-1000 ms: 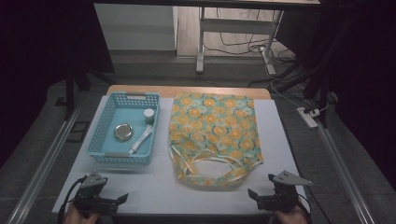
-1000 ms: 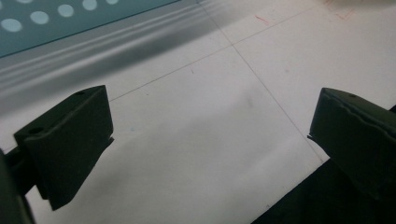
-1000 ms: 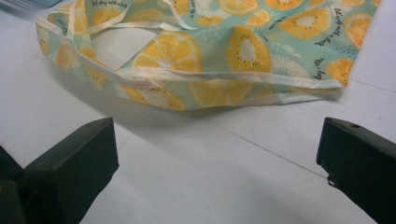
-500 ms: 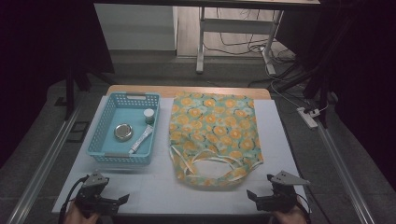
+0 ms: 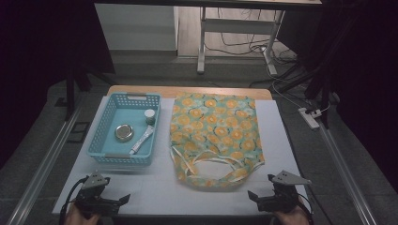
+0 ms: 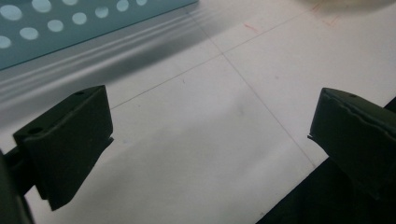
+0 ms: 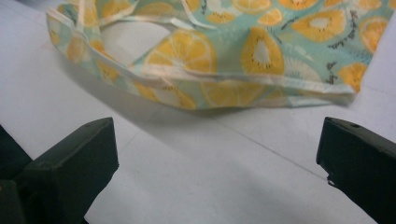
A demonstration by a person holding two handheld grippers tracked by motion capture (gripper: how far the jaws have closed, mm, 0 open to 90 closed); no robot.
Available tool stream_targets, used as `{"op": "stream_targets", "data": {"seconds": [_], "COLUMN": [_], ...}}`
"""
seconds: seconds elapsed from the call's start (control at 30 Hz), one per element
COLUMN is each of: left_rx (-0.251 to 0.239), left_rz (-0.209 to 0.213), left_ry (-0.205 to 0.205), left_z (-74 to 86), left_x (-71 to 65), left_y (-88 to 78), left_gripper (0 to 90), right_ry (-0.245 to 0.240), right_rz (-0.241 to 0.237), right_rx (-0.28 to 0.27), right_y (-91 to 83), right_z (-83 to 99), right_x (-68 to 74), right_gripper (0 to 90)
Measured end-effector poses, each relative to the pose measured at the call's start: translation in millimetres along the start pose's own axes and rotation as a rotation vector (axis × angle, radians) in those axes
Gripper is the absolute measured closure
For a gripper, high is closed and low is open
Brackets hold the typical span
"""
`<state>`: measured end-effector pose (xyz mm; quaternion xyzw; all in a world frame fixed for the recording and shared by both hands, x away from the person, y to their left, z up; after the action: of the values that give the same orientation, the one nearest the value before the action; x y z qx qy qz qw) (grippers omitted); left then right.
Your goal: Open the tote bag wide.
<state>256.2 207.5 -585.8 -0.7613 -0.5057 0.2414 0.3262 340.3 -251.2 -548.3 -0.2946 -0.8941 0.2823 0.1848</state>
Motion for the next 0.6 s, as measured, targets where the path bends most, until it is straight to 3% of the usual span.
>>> {"op": "stream_targets", "data": {"seconds": [0.6], "left_rx": [-0.001], "left_rz": [0.002], "left_ry": [-0.015], "left_z": [-4.6], "left_x": [2.8], "left_y": [5.4], "left_gripper": [0.0], "right_ry": [-0.081], "right_rz": [-0.030], "right_rx": [0.028], "right_y": [6.2], "right_z": [-7.9], "right_x": [5.2], "right_gripper": [0.0]}}
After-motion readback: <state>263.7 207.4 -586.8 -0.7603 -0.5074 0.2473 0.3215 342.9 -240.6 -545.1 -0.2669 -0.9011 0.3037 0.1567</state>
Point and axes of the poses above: each handheld gripper's, and its own axes: y roughly forward along the jaws, z roughly out of its underside, x roughly to its left, the point moved 9 cm from there along y, roughly forward along the jaws, and after that the axes turned 10 degrees about -z, right-handed, at the moved point
